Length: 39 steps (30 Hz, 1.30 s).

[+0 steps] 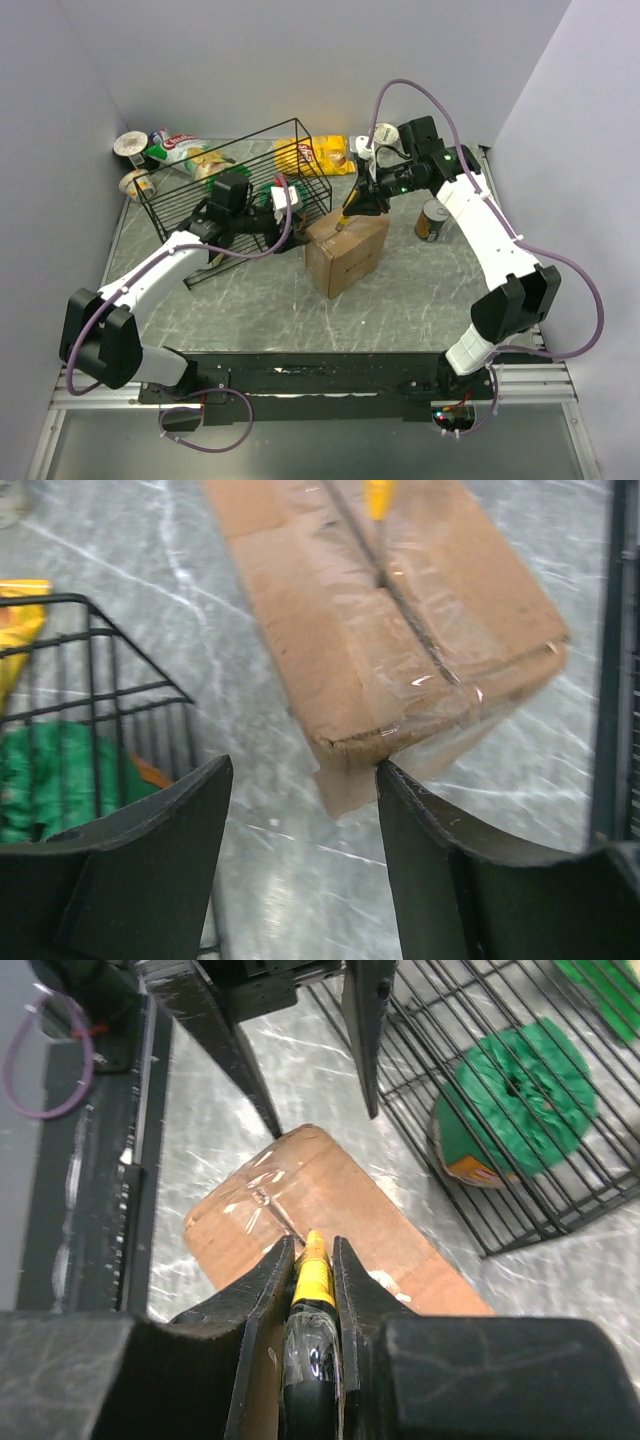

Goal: Unpack the express box

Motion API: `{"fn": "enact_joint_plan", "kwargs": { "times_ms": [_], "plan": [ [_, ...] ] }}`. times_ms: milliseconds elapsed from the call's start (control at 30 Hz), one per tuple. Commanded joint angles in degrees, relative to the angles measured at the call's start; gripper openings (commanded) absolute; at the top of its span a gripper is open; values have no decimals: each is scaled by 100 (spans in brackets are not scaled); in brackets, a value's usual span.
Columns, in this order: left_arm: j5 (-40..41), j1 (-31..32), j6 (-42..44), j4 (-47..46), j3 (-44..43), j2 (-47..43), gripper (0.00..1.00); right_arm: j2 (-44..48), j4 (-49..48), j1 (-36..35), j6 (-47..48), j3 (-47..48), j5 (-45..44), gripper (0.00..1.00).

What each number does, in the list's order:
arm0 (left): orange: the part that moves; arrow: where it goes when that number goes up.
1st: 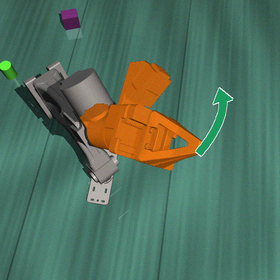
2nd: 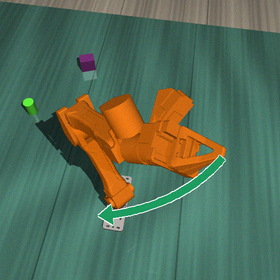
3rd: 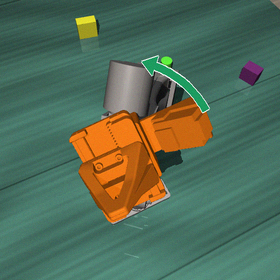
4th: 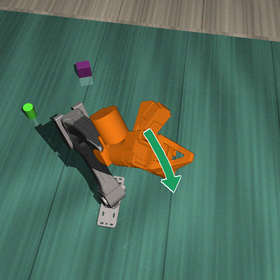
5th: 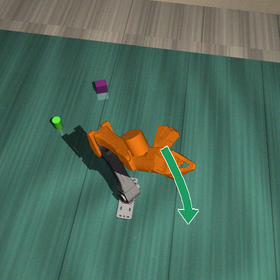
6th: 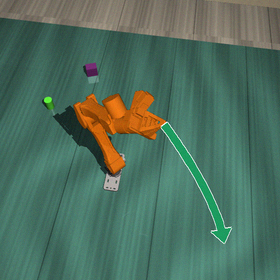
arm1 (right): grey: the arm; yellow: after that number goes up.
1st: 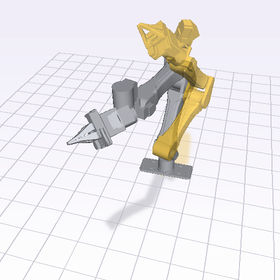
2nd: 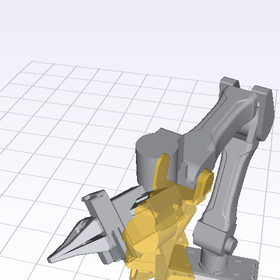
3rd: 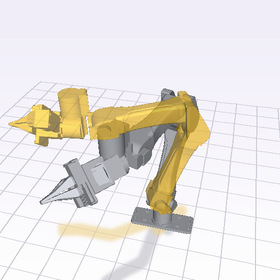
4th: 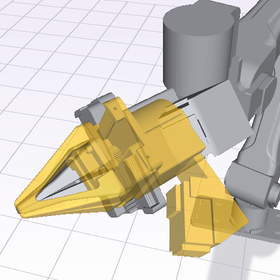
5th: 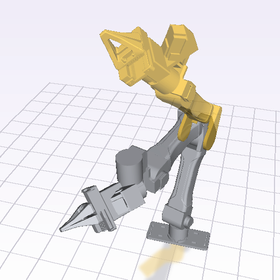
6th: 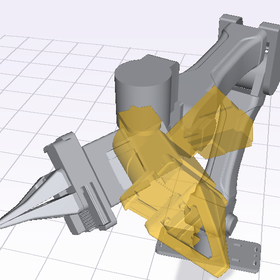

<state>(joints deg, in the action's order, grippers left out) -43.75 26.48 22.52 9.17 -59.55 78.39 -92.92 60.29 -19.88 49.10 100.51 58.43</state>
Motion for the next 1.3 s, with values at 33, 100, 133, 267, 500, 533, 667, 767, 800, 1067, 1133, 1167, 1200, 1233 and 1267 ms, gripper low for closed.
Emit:
{"fn": "enact_joint_plan", "kwargs": {
  "times_ms": [33,100,133,267,500,533,667,767,800,1067,1133,1167,1200,1233,1267],
  "plan": [
    [788,7,156,-697,-496,343,65,415,27,-121,-93,-418,-587,0],
    [963,-29,173,-776,-662,457,65,538,-52,-139,-243,-567,-614,0],
    [991,-55,173,-759,-733,606,65,582,-79,-165,-304,-611,-605,0],
    [1009,-195,95,-663,-1189,923,63,837,-202,-323,-621,-953,-587,0],
    [211,-643,-1275,-583,-1507,731,67,890,-228,-315,-533,-972,-816,0],
    [17,-627,-1468,-609,-1533,652,67,873,-237,-306,-551,-928,-807,0],
    [-713,-416,-2899,-1337,-1402,616,69,759,-150,-280,-428,-700,-623,0],
    [-723,-65,-3026,-1471,-1497,826,70,644,-97,-262,-323,-577,-561,0],
    [-749,67,-2991,-1427,-1524,888,70,601,-44,-253,-287,-533,-544,0],
    [-890,270,-2973,-1093,-1727,1661,68,626,149,-139,310,-462,-368,0],
    [-855,288,-2964,-979,-1744,1837,65,635,245,-113,581,-453,-307,0],
    [-872,288,-2947,-961,-1727,1881,64,609,298,-95,653,-436,-254,0],
    [-864,296,-2938,-970,-1709,1917,63,574,351,-78,732,-392,-236,0],
    [-803,305,-2921,-970,-1674,1978,63,548,482,-60,863,-305,-227,0],
    [-820,314,-2877,-935,-1674,2013,62,469,536,-34,916,-269,-210,0]
  ]
}}
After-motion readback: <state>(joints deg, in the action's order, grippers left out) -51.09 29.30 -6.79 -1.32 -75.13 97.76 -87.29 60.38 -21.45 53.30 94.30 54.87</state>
